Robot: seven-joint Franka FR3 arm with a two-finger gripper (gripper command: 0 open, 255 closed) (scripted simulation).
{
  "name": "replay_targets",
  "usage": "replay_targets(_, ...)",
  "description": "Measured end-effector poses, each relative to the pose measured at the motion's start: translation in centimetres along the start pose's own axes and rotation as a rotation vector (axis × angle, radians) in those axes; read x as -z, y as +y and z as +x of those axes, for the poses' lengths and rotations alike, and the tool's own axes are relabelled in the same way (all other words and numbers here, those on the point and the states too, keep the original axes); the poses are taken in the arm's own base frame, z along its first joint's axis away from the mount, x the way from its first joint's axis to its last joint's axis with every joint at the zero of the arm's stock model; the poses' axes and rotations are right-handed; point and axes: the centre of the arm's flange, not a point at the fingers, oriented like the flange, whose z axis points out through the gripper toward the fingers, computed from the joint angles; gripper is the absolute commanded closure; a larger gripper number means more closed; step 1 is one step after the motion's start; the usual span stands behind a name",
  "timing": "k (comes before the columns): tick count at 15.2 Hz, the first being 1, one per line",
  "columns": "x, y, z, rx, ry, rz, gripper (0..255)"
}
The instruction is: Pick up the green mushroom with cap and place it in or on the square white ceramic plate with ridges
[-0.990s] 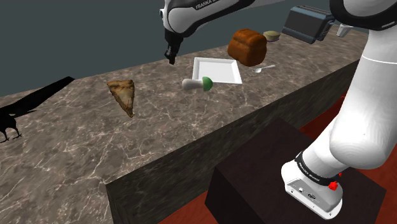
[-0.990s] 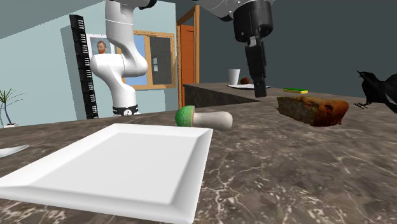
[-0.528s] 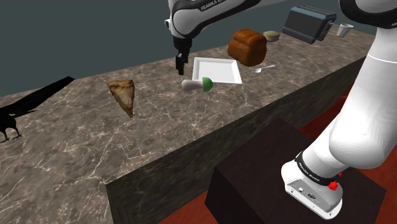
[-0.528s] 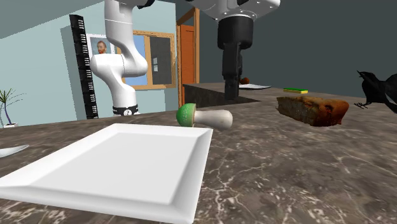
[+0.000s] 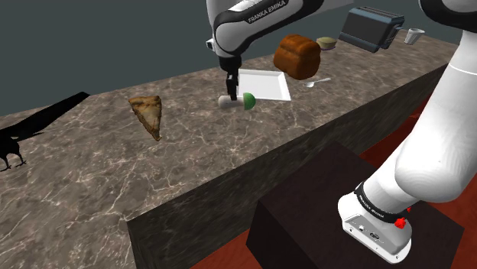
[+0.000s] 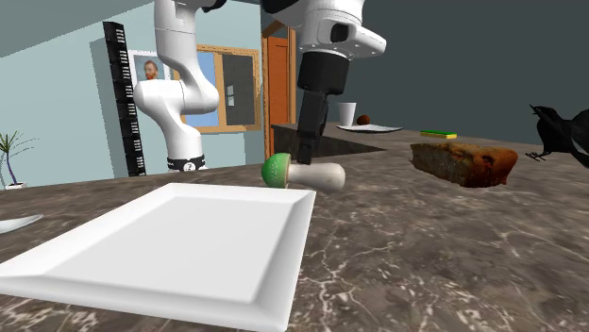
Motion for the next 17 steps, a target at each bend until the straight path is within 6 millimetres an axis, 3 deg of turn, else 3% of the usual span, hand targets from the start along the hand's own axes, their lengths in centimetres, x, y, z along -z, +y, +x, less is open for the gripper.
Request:
replay_targets(4,-2.1,0.1,0.0,0.002,-0.002,0.001,0)
replay_targets(10,-2.4,0.1,-0.1,0.002,-0.002,0.001,0)
replay_targets(11,-2.4,0.1,-0.1,0.002,-0.002,0.001,255)
replay_targets(17,-2.4,0.0,0.0,0.002,-0.002,0.001,255)
